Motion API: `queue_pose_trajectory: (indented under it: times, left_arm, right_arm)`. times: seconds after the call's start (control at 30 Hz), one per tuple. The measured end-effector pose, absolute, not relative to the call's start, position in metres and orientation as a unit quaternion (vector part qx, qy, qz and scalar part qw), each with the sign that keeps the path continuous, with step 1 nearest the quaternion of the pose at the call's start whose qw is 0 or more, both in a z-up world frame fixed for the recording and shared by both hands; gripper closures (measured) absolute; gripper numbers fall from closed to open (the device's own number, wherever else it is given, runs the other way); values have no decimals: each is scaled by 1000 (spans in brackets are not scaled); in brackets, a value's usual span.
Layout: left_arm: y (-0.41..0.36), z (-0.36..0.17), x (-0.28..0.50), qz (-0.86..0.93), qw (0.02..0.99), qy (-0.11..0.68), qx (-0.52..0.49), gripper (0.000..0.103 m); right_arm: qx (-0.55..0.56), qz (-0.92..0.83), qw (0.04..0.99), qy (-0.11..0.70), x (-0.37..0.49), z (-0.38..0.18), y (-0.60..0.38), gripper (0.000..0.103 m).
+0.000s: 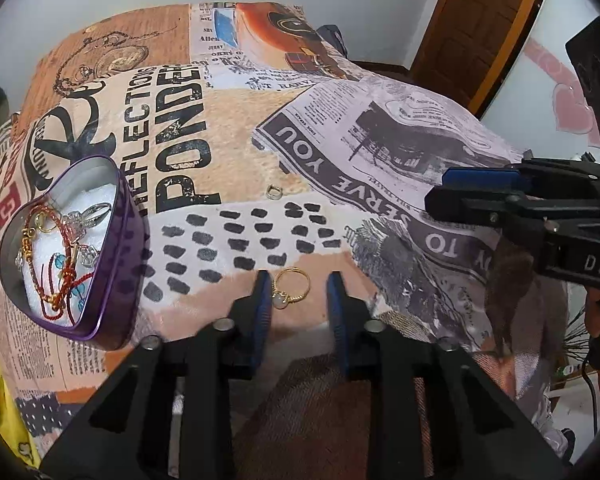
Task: Organize jewelry
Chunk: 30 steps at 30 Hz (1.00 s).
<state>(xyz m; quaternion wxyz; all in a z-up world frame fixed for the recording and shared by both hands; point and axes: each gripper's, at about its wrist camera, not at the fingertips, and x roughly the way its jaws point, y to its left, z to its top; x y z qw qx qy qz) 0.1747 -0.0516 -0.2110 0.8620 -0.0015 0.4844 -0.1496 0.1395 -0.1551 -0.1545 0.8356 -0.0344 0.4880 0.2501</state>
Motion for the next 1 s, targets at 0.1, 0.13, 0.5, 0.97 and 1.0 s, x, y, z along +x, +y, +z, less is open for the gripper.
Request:
queue_pose_trajectory:
  times: [0.1, 0.13, 0.5, 0.97, 1.0]
  left_arm:
    - [-49, -210, 175, -155, 862, 483, -5, 86]
    - [-47, -210, 174, -155, 862, 482, -6, 86]
    - [-8, -168, 173, -110, 897, 428, -27, 86]
    - [24, -150, 167, -93, 913, 393, -46, 86]
    - [26, -150, 166, -92, 913, 393, -47, 86]
  right_arm:
    - [-38, 254, 835, 487, 140, -155, -150, 74]
    - [-39, 257, 834, 487, 140, -156, -148, 74]
    - [-56, 273, 831, 482, 158, -163, -112, 74]
    - [-79, 272, 829, 482, 175, -190, -79, 77]
    - [-81, 269, 832, 479, 173, -190, -79, 82]
